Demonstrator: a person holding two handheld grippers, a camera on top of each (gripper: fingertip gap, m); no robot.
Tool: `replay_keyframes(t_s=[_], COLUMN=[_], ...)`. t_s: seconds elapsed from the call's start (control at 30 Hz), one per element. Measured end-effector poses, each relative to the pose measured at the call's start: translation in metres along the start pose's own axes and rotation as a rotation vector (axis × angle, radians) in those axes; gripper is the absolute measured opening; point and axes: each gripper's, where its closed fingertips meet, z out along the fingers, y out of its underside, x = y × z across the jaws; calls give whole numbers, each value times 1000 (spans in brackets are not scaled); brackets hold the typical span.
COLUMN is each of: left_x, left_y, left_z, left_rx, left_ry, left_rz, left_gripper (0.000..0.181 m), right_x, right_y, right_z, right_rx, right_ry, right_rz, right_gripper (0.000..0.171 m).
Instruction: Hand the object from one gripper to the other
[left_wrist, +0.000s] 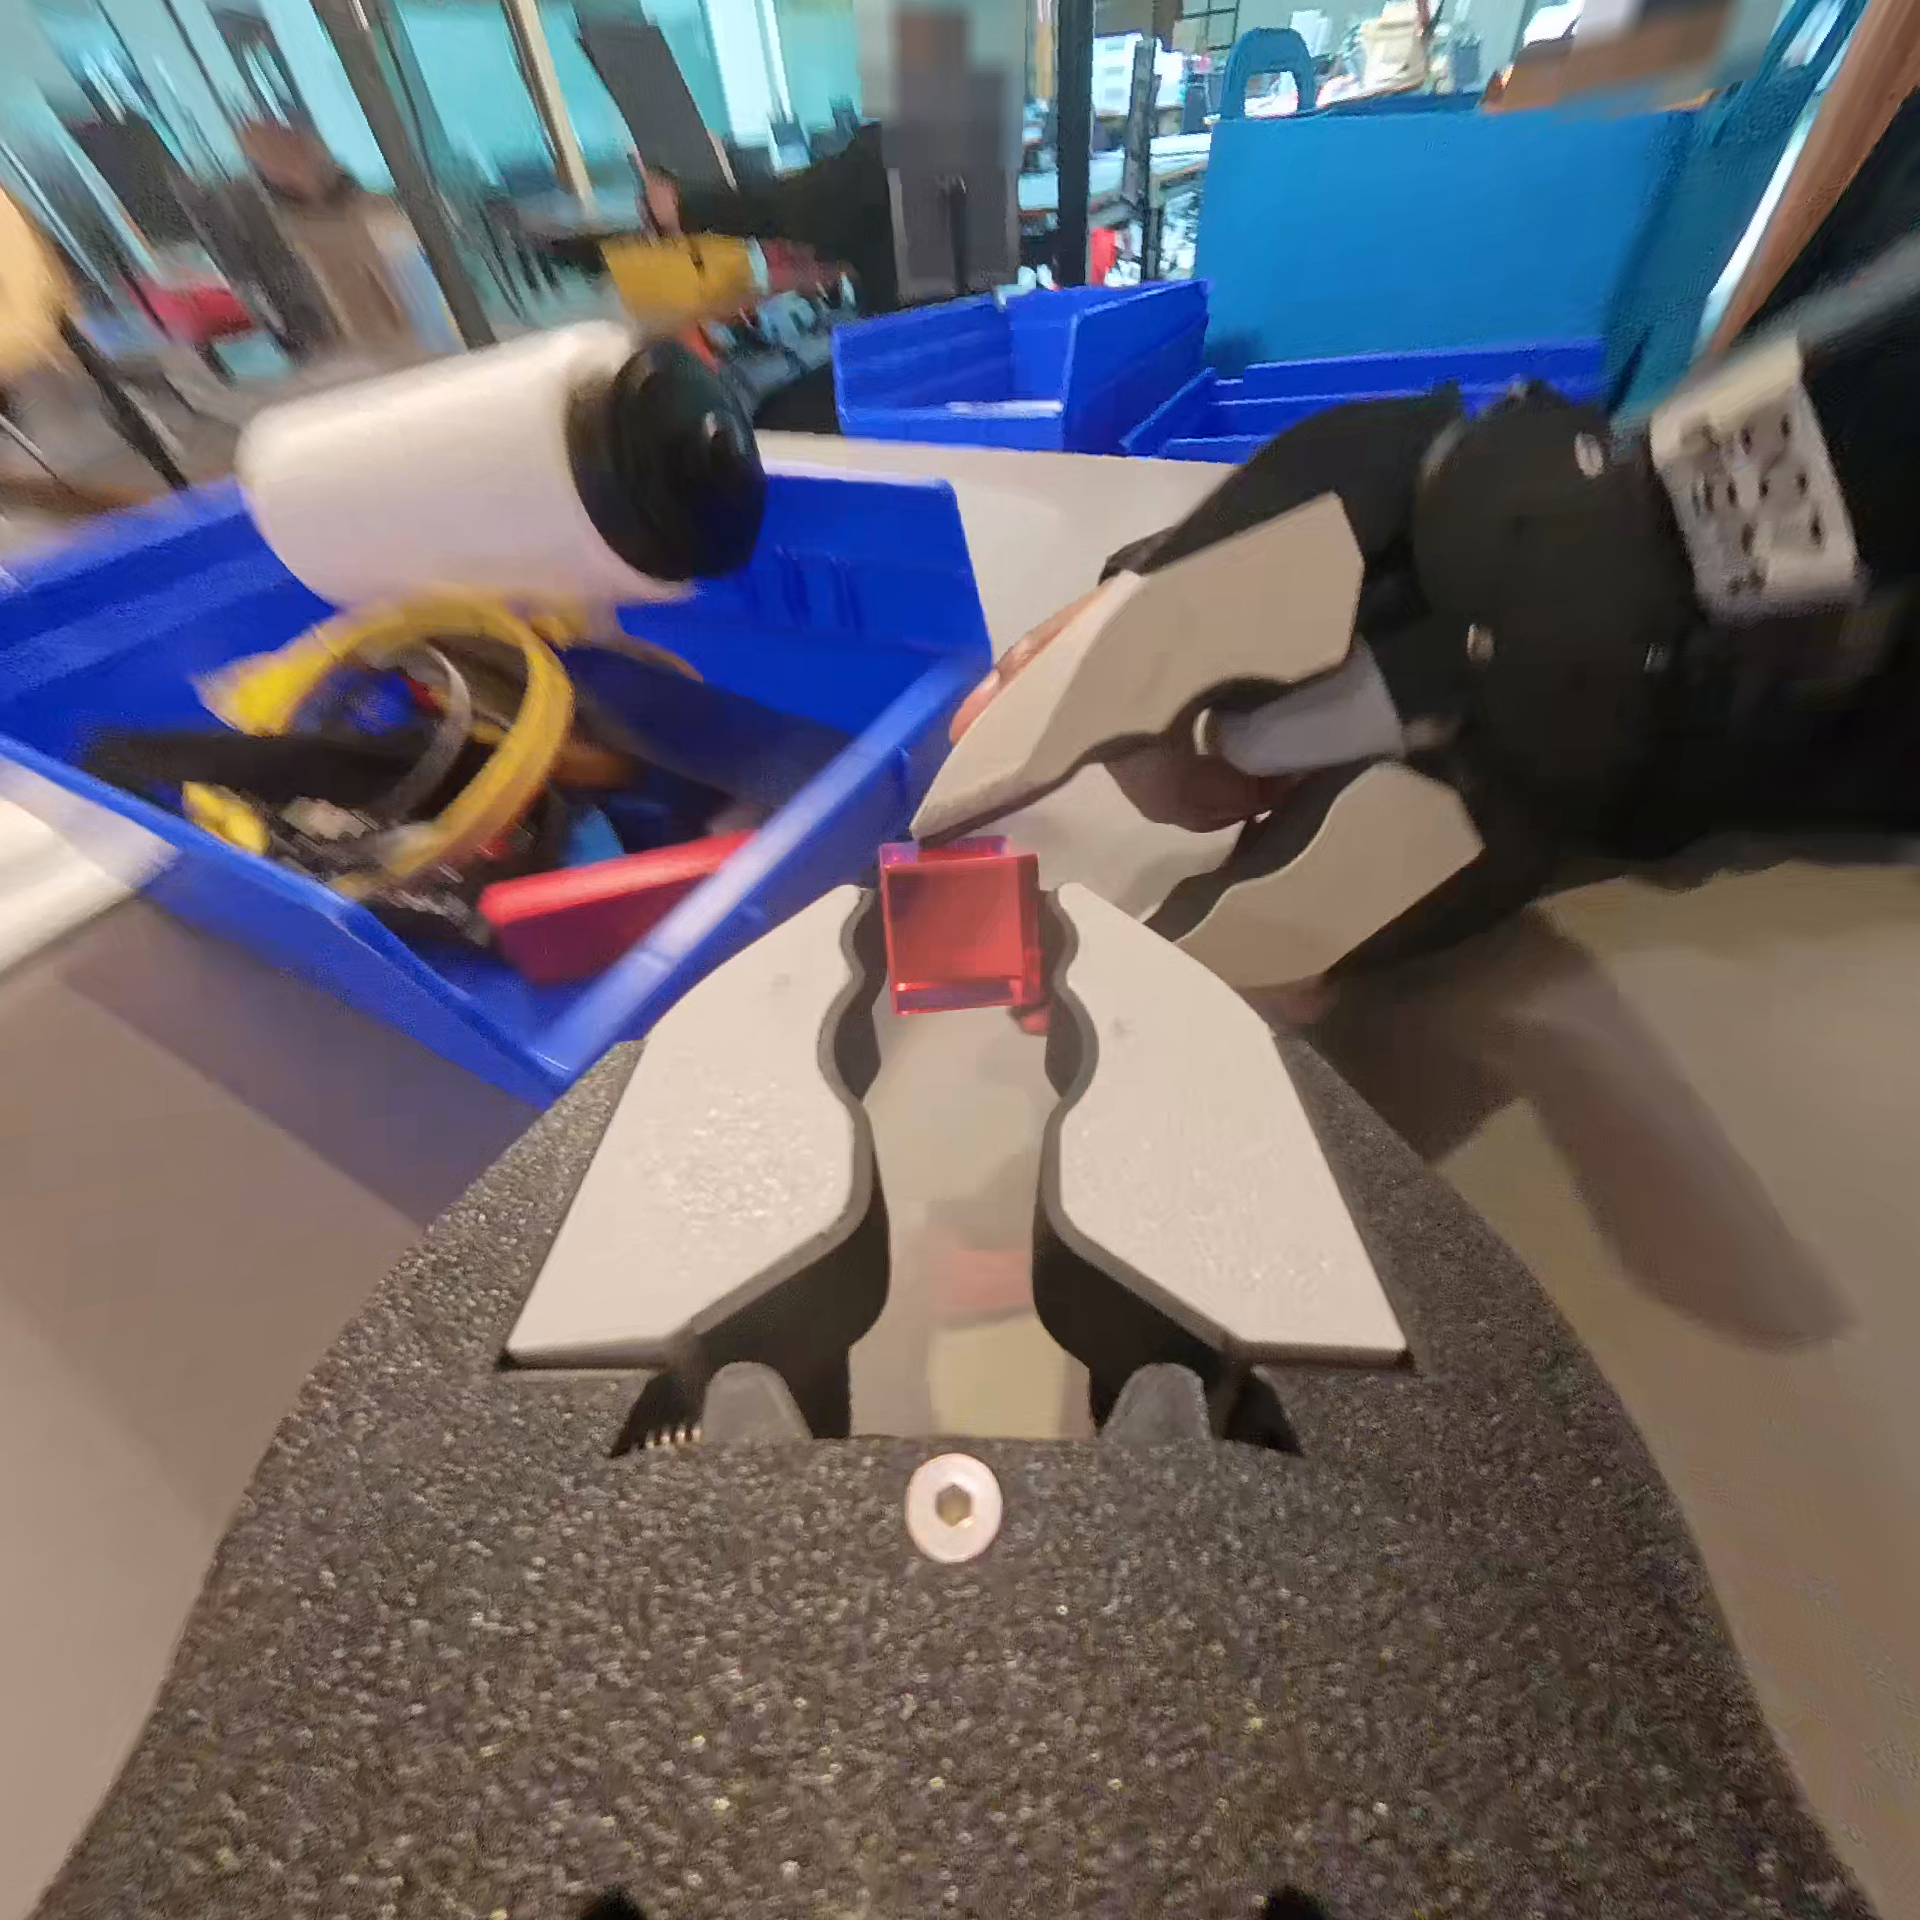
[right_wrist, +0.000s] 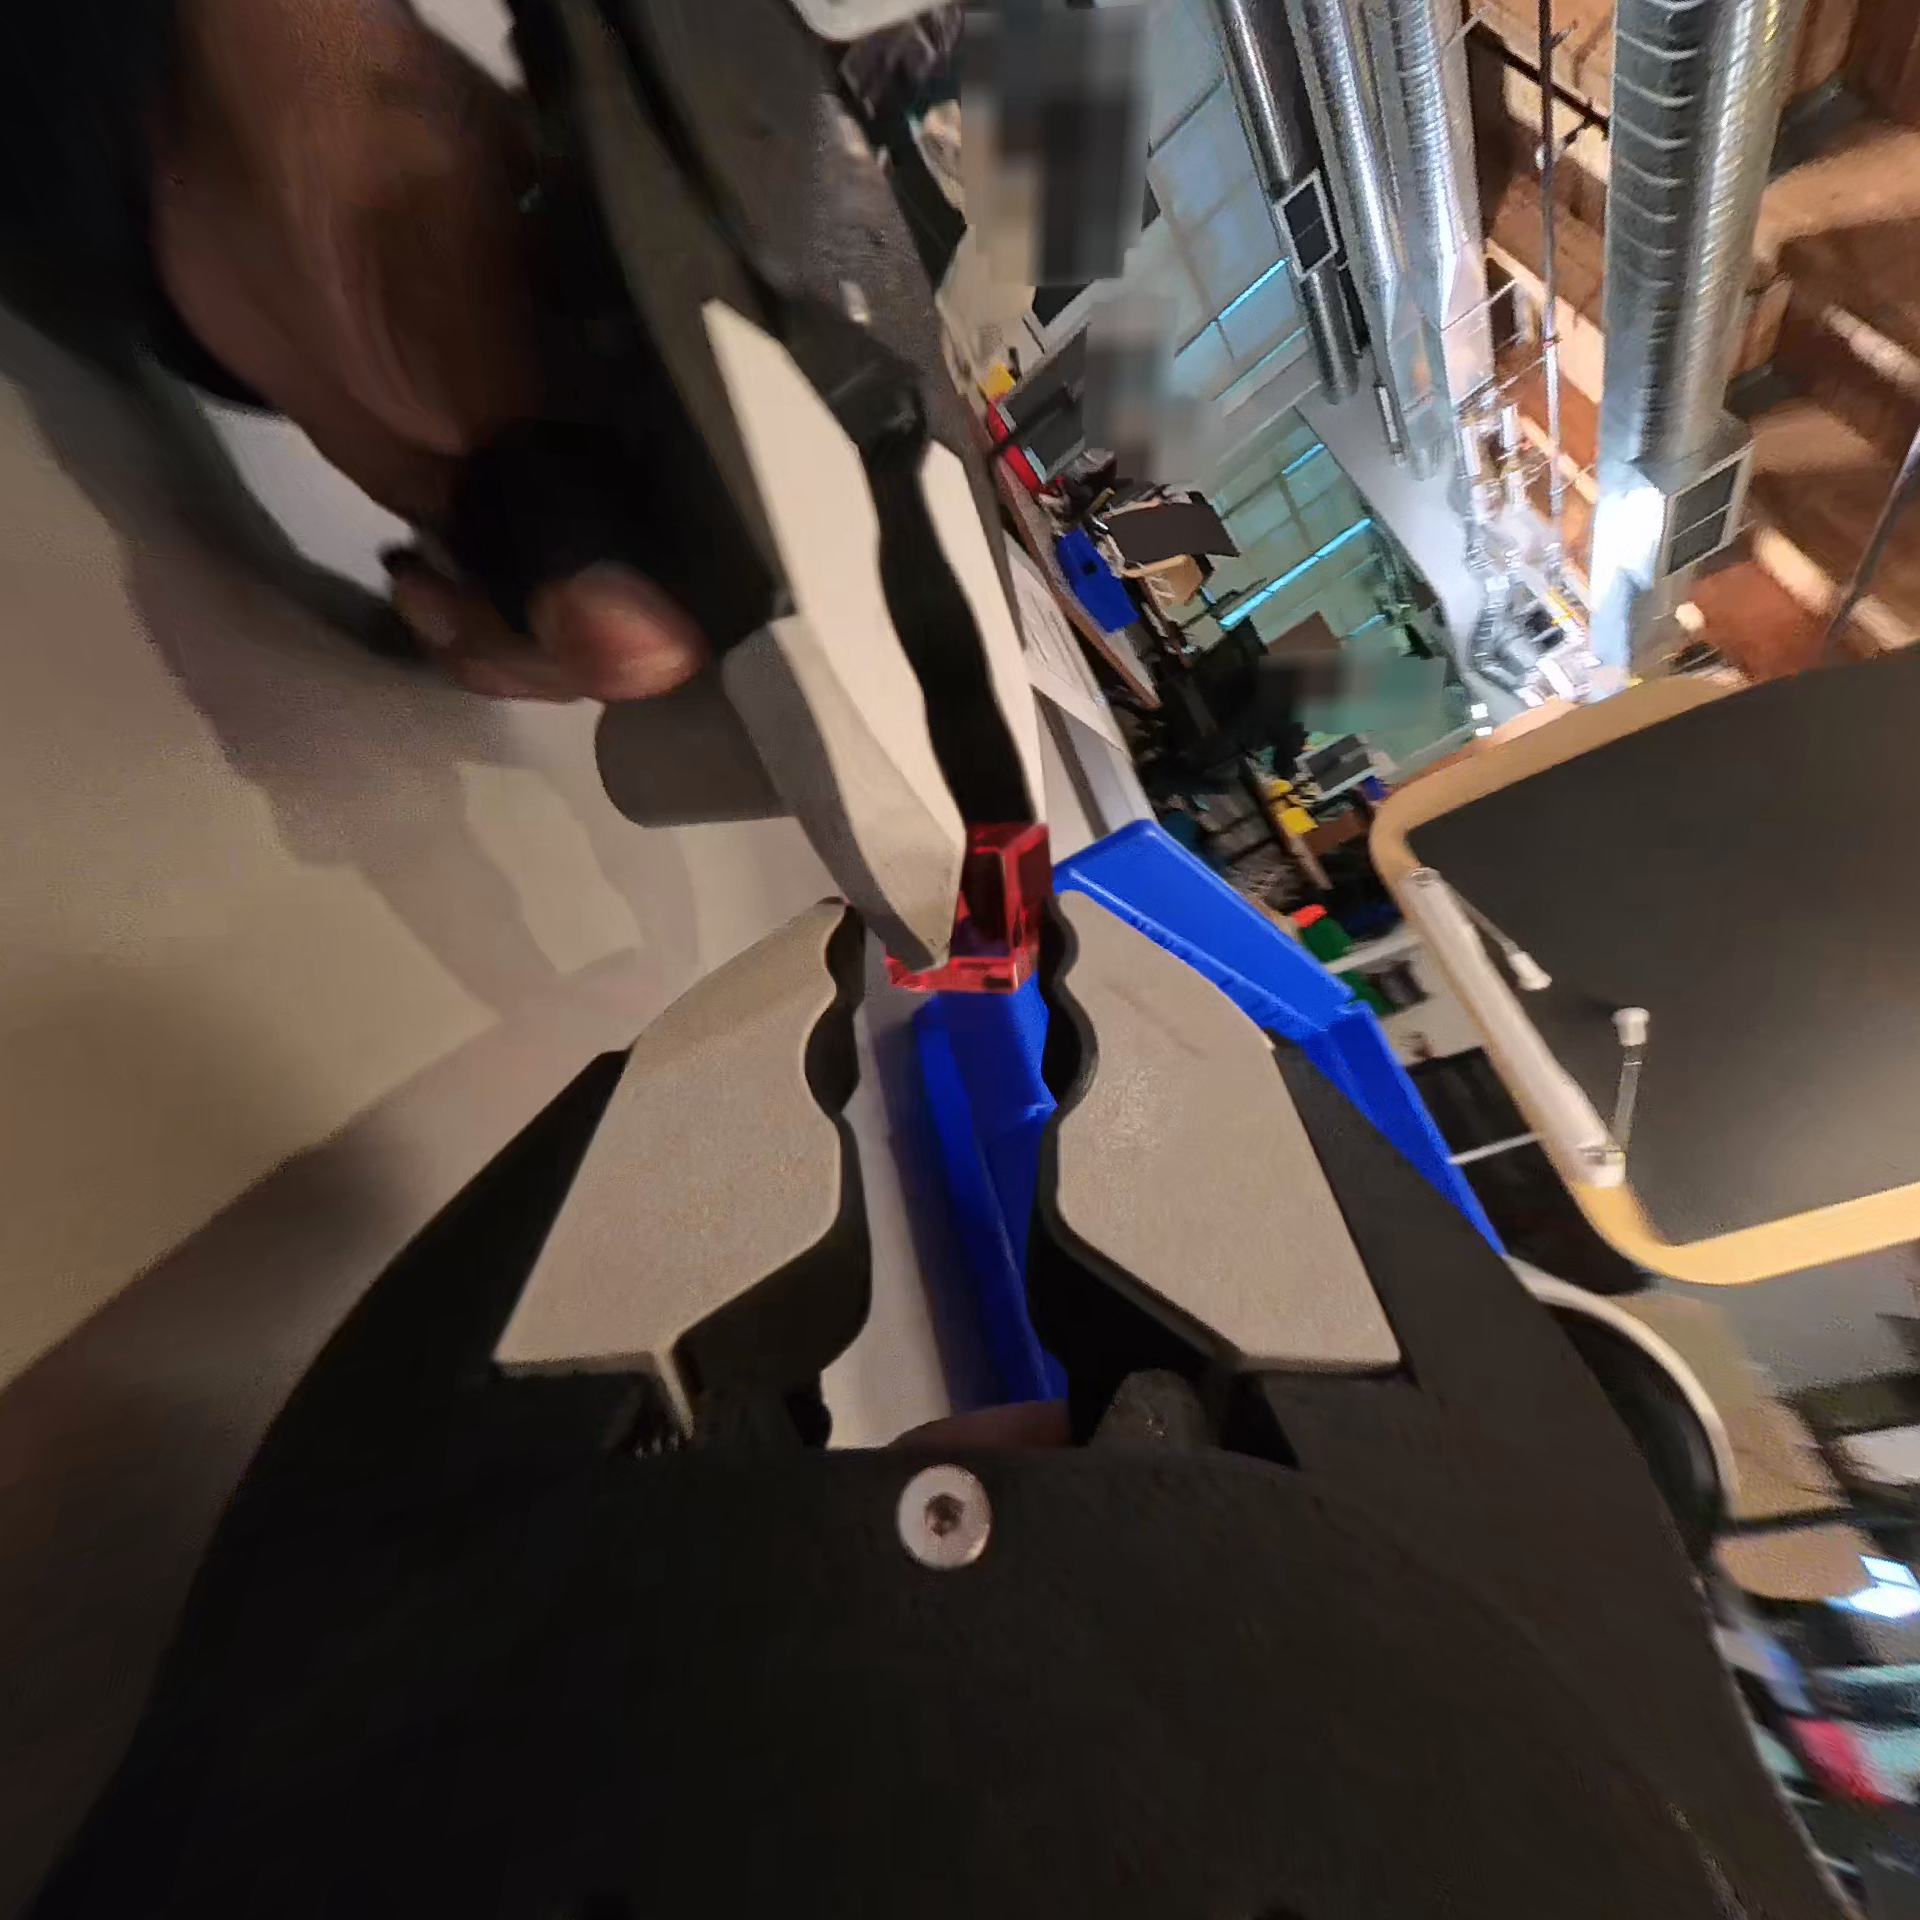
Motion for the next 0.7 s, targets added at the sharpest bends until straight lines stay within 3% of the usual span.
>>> replay_keyframes(t_s=[0.13, 0.23, 0.43, 0.6, 0.7], left_x=[-6, 8, 24, 38, 45], left_y=[-17, -28, -44, -35, -31], left_z=[-13, -23, -29, -16, -13], left_rx=[102, 236, 428, 442, 442], left_ry=[-162, -172, -100, -10, 27], left_rz=[496, 808, 981, 1115, 1141], left_gripper=[30, 30, 30, 30, 30], right_x=[4, 1, 3, 5, -3], right_y=[-12, -23, -39, -44, -40], right_z=[-10, -19, -33, -36, -32], right_rx=[145, 263, 393, 410, 351], right_ry=[-167, -368, -672, -730, -755], right_rz=[340, 624, 1027, 1106, 1109], right_gripper=[36, 40, 51, 54, 41])
